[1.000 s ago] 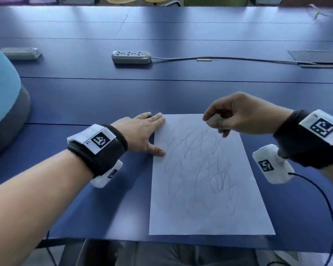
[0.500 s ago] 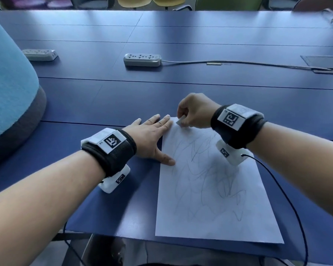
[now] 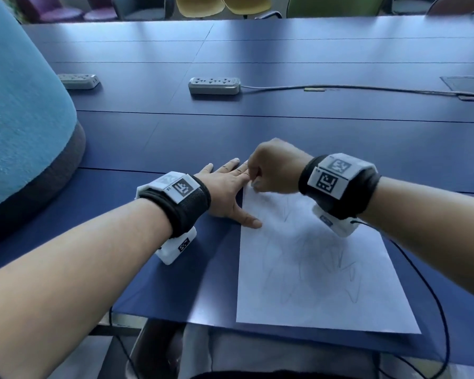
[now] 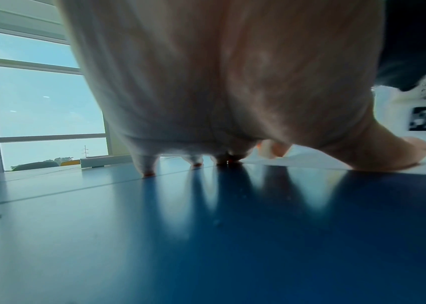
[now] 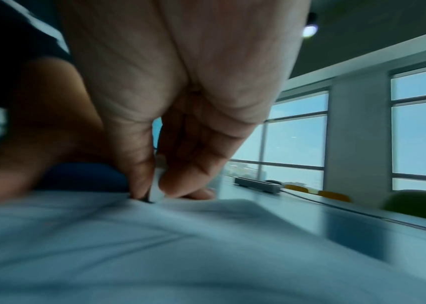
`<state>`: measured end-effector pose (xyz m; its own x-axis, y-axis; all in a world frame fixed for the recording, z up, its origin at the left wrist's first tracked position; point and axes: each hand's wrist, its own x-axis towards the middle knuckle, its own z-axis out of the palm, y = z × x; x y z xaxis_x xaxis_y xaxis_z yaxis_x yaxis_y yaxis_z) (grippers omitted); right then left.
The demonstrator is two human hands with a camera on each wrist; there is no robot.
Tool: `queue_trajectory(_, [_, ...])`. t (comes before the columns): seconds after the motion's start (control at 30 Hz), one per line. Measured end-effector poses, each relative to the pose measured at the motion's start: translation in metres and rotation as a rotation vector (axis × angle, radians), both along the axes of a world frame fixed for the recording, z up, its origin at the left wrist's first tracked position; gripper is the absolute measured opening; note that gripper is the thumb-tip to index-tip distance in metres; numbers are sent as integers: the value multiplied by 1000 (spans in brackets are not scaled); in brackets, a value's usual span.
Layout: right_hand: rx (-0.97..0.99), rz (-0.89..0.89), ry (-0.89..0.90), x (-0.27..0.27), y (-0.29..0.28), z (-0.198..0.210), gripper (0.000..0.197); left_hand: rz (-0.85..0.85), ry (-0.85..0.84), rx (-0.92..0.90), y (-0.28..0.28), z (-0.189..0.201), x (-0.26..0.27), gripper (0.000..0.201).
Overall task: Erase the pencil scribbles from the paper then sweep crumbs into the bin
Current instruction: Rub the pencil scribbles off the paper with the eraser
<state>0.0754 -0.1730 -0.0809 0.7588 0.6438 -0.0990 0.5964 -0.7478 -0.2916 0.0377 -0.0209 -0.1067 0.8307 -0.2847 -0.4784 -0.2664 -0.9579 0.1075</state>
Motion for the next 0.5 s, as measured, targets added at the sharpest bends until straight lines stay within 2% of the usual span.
queue_trajectory(0.07, [-5,67,68,-11,1,3,7,-11,-2,-10,1,-1,0,120])
queue_trajectory(0.13, [1,35,98,2,-3,8,10,-5,3,7,2,-2,0,124])
queue_trajectory(0.23, [23,-56,20,21,-4,7,6,3,6,24,2,-3,0,131])
queue_trajectory(0.3, [-6,-17,-6,8,1,2,2,-8,2,21,2,-2,0,129])
queue_trajectory(0.4, [-21,56,101,-16,1,2,5,-18,9,21,2,-1,-2,125])
queue_trajectory(0.5, [41,-15,118,0,-9,5,9,-5,-3,29,0,0,-9,129])
